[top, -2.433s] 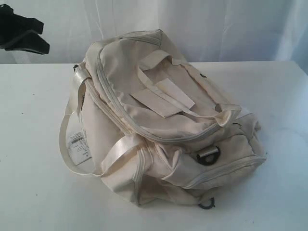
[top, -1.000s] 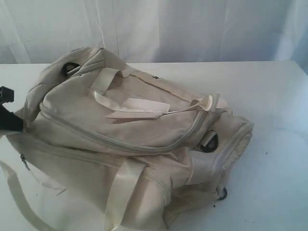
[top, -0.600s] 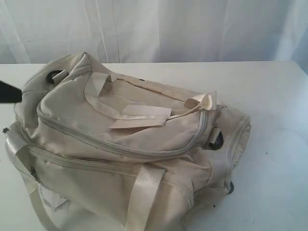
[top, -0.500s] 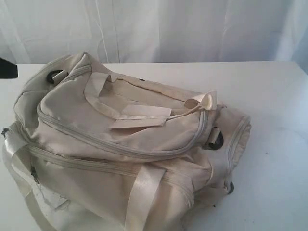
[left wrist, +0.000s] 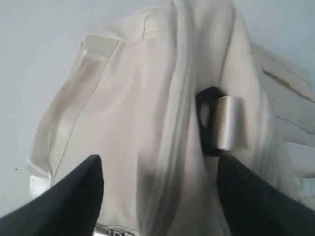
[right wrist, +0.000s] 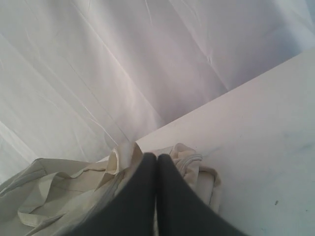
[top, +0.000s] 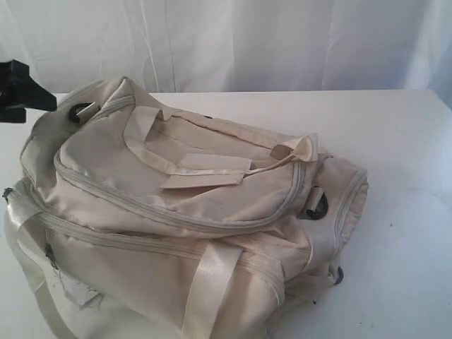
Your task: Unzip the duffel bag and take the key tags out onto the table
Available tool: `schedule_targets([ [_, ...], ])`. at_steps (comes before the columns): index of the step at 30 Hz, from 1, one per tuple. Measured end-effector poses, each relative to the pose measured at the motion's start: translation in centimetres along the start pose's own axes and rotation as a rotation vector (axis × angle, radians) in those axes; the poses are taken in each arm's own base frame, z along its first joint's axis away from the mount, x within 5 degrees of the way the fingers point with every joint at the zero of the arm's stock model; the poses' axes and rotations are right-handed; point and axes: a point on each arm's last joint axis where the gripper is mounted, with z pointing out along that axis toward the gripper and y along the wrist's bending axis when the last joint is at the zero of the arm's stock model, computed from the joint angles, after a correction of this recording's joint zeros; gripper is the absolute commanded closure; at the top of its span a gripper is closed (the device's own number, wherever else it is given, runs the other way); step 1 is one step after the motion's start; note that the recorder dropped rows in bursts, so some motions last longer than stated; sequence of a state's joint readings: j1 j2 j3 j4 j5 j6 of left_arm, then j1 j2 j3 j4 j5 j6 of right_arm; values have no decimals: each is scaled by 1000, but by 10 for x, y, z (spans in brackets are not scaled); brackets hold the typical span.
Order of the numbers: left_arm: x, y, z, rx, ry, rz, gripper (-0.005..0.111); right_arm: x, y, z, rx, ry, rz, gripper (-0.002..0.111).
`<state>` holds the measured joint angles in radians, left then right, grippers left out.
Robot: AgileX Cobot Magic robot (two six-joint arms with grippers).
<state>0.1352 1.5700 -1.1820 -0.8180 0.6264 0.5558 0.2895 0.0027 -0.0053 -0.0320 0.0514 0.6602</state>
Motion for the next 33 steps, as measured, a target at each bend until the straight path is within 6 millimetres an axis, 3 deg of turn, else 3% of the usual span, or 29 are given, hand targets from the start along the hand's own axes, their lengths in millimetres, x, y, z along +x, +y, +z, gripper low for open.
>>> schedule_targets([
  [3, 6, 12, 23, 44, 56, -35, 51, 0, 0, 0, 1, 2, 0, 108],
  [8, 15, 16, 40, 134, 136, -57, 103, 0, 0, 0, 3, 4, 0, 108],
  [9, 16, 16, 41, 144, 153, -72, 106, 0, 0, 0, 4, 5, 0, 108],
  [15, 33, 34, 38, 30, 218, -278, 106, 2, -1, 2, 17, 23, 0, 108],
  [20, 67, 48, 7, -45, 194, -414, 106, 3, -2, 5, 37, 51, 0, 108],
  [24, 86, 40, -13, -81, 144, -412, 102, 3, -2, 5, 35, 48, 0, 108],
  [26, 85, 35, -18, -79, 128, -391, 86, 3, -2, 5, 35, 47, 0, 108],
  [28, 74, 27, -26, -45, 111, -358, 54, 3, -2, 5, 33, 46, 0, 108],
  [30, 57, 18, -38, -19, 88, -300, 37, 1, -1, 5, 29, 41, 0, 108],
  [33, 33, 6, -54, 15, 58, -212, 40, -15, 11, 3, 14, 14, -29, 108],
])
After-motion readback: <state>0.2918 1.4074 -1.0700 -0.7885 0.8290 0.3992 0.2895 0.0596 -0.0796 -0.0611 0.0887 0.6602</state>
